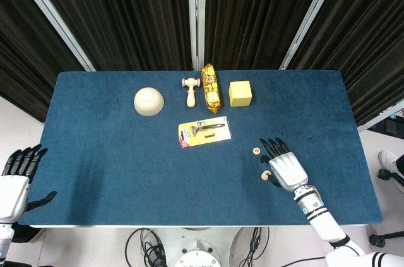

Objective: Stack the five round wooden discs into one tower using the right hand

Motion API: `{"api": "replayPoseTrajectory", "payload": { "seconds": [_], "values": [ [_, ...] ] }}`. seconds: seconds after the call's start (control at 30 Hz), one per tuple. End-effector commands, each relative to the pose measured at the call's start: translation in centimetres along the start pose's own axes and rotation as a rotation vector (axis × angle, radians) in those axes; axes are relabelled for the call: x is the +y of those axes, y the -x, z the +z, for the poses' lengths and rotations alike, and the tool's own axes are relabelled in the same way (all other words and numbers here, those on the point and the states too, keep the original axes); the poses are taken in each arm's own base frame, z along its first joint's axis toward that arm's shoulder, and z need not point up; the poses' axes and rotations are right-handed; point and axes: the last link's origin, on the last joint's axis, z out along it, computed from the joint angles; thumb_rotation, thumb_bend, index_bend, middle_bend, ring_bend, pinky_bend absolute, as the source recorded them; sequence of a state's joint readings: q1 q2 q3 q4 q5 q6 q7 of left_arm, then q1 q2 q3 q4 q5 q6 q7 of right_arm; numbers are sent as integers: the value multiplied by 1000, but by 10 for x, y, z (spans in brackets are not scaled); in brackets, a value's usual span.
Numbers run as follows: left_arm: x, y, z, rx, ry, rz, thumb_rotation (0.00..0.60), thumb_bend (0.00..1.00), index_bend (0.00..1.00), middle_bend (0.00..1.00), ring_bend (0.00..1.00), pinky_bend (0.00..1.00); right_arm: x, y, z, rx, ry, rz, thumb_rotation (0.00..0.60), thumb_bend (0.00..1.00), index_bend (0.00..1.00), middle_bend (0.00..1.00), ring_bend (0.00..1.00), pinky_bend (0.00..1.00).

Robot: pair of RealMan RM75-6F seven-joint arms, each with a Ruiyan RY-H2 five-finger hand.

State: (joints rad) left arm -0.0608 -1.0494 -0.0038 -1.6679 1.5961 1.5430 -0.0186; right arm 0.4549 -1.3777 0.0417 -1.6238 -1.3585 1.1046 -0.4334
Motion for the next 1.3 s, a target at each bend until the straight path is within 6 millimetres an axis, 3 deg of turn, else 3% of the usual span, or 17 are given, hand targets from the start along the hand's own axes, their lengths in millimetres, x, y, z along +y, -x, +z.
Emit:
{"api": "replayPoseTrajectory", "payload": {
  "seconds": [0.03,0.2,0.5,0.8,1.3],
  "values": [
    [0,0,0,0,1,2,600,137,77,0,0,0,4,-11,8,25,13,6,600,228,367,20,0,0],
    [0,0,0,-2,0,1,600,136,77,0,0,0,6,-17,32,11,42,-3,600,228,342,20,0,0],
    [-2,0,0,-4,-4,-4,600,136,77,0,0,0,-5,2,72,-59,90,-44,600,228,329,16,0,0],
    [-3,0,1,-5,-7,-6,600,136,77,0,0,0,-13,10,83,-71,96,-52,600,228,329,17,0,0],
    [-4,0,1,-6,-15,-7,600,136,77,0,0,0,-15,15,87,-83,102,-64,600,233,420,28,0,0]
  ]
}}
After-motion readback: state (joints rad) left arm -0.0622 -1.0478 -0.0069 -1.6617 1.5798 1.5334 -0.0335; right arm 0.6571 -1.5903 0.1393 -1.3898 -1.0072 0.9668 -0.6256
